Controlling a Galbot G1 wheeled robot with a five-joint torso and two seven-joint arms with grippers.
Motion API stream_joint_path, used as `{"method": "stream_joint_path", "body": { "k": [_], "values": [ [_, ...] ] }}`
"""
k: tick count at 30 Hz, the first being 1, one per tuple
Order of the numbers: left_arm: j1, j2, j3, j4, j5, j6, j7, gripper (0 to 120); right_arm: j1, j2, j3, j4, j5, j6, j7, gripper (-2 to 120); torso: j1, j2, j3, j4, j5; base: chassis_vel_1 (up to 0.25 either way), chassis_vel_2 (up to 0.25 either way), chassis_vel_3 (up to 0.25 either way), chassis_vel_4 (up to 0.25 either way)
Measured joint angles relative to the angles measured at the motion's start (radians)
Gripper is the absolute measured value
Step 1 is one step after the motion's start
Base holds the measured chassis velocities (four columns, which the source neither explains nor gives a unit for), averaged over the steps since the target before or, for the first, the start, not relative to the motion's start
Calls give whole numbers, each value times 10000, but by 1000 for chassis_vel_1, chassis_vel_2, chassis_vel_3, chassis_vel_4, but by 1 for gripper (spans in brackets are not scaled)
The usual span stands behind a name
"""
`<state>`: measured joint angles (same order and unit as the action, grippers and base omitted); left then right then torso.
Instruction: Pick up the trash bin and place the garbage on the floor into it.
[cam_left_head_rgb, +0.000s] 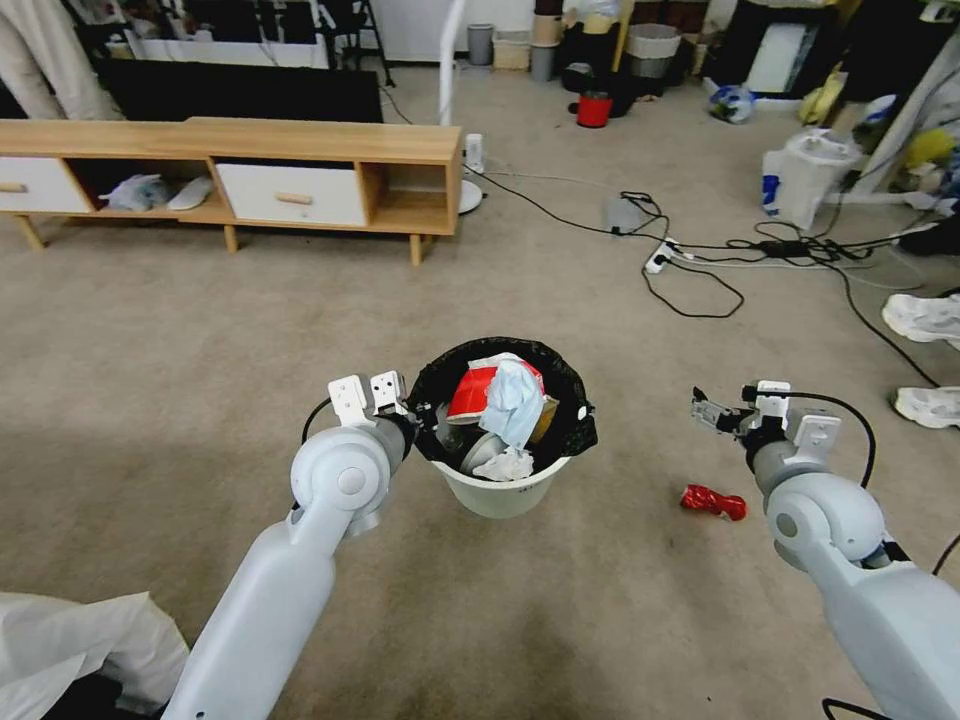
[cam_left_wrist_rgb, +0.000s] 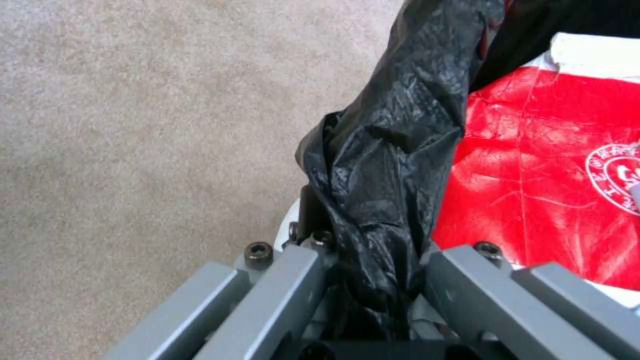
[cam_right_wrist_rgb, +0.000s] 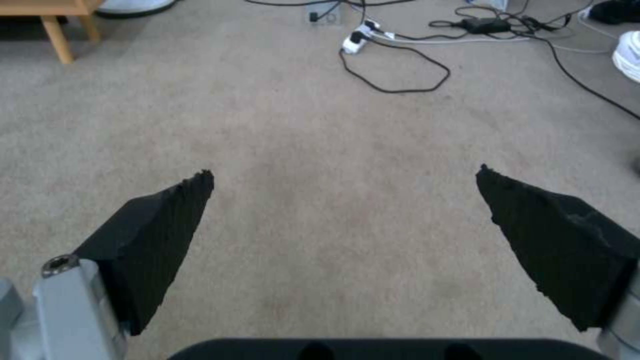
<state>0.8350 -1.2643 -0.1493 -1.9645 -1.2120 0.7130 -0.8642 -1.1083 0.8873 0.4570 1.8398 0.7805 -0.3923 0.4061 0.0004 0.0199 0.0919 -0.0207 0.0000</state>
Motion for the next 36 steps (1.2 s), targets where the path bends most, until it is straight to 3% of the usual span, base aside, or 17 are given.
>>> {"method": "stream_joint_path", "body": {
  "k": [25,36],
  "values": [
    [157,87,-13,-126,-12,-29,-30,2,94,133,-21,-16,483,-166,574,100,0,0,-1,-8,0,-6,6,4,-3],
    [165,63,-14,-142,8,-29,-31,2,85,118,-53,-8,232,-129,696,100,0,0,0,-9,0,-152,151,159,-158]
  ]
}}
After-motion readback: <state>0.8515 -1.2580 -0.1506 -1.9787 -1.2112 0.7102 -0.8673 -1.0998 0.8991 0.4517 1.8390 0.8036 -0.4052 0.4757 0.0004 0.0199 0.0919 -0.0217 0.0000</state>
